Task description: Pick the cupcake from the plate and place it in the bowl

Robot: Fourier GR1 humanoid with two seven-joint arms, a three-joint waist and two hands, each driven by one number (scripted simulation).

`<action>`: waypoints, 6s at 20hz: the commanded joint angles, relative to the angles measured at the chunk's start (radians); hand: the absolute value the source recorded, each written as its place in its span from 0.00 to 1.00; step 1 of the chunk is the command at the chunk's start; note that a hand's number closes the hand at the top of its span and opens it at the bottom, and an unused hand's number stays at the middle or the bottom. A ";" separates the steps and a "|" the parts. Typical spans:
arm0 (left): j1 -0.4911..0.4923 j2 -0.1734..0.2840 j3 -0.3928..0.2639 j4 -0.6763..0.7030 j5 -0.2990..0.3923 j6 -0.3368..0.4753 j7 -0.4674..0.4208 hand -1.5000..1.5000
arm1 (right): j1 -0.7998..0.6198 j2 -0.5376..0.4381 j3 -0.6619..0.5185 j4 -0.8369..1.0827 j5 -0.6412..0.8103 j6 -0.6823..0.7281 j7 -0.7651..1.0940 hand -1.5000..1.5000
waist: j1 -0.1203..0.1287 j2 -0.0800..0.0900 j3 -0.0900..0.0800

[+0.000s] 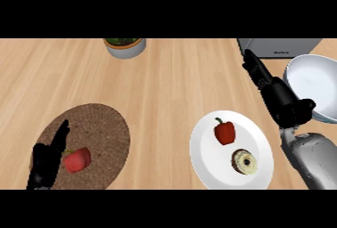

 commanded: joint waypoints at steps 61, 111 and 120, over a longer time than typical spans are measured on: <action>-0.164 0.001 0.150 -0.189 0.005 -0.079 0.014 0.50 | 0.278 -0.240 0.196 -0.434 0.584 0.372 1.049 0.00 | 0.018 0.023 0.005; -0.254 -0.094 0.205 -0.228 -0.138 -0.140 0.113 0.50 | -0.073 0.230 -0.193 0.354 1.053 0.202 0.831 1.00 | 0.060 0.040 0.007; -0.245 -0.131 0.173 -0.251 -0.144 -0.131 0.120 0.50 | -0.468 0.107 -0.291 0.700 1.213 0.067 0.970 1.00 | 0.075 0.040 0.007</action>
